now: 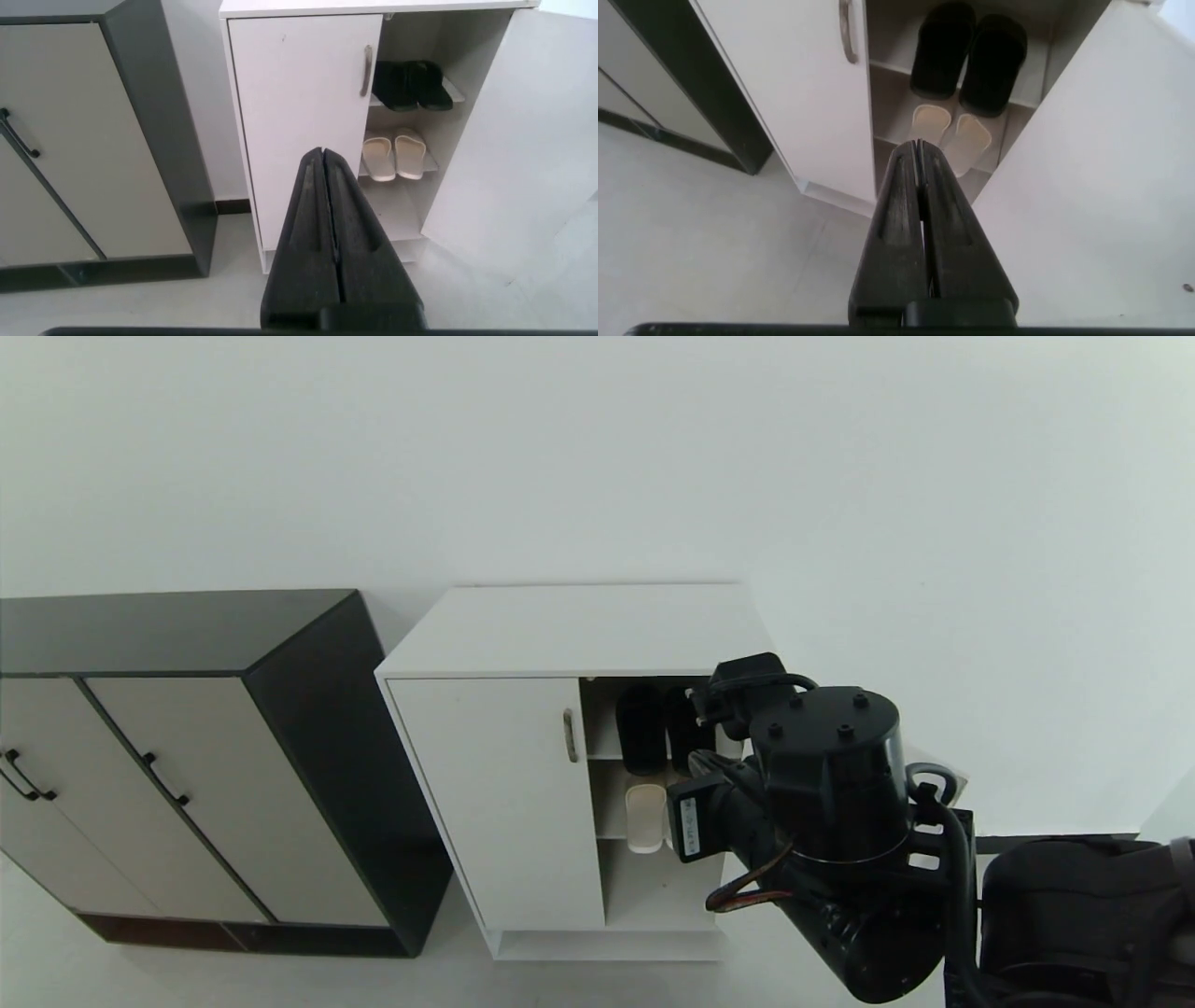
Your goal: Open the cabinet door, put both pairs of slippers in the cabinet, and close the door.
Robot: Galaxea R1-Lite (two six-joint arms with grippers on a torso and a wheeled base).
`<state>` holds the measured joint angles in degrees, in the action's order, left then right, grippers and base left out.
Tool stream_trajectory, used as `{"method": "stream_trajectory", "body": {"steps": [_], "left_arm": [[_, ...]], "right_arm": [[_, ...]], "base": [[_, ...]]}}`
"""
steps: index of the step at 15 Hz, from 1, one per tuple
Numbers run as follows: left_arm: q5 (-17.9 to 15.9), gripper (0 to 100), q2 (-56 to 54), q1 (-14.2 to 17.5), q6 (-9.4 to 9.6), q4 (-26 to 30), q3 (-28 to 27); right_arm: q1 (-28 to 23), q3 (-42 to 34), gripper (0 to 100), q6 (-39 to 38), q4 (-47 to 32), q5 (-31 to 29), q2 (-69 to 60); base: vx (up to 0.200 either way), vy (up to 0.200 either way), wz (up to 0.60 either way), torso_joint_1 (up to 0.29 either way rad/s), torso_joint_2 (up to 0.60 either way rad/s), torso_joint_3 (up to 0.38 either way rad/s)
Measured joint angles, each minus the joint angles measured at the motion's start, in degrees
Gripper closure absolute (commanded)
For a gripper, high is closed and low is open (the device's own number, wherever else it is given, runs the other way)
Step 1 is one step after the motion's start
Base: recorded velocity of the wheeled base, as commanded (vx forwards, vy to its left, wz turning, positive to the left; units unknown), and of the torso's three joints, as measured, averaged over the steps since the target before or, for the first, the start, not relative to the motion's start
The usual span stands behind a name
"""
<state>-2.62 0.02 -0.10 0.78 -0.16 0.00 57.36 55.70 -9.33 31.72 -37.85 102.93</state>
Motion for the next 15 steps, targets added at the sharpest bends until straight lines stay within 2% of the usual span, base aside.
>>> {"method": "stream_trajectory", "body": {"steps": [3,11,15], "left_arm": [[0.0,100,0.0,0.0,0.0,0.0,0.0],[0.0,100,0.0,0.0,-0.02,0.0,0.0],[0.0,100,0.0,0.0,0.0,0.0,0.0]], "right_arm": [[0.0,-0.1,100,0.0,0.0,0.0,0.0],[0.1,0.0,100,0.1,0.0,0.0,0.0],[-2.1,0.1,100,0.2,0.0,1.2,0.0]], "base": [[0.0,0.0,0.0,0.0,0.0,0.0],[0.0,0.0,-0.6,0.008,0.0,0.001],[0.0,0.0,0.0,0.0,0.0,0.0]]}}
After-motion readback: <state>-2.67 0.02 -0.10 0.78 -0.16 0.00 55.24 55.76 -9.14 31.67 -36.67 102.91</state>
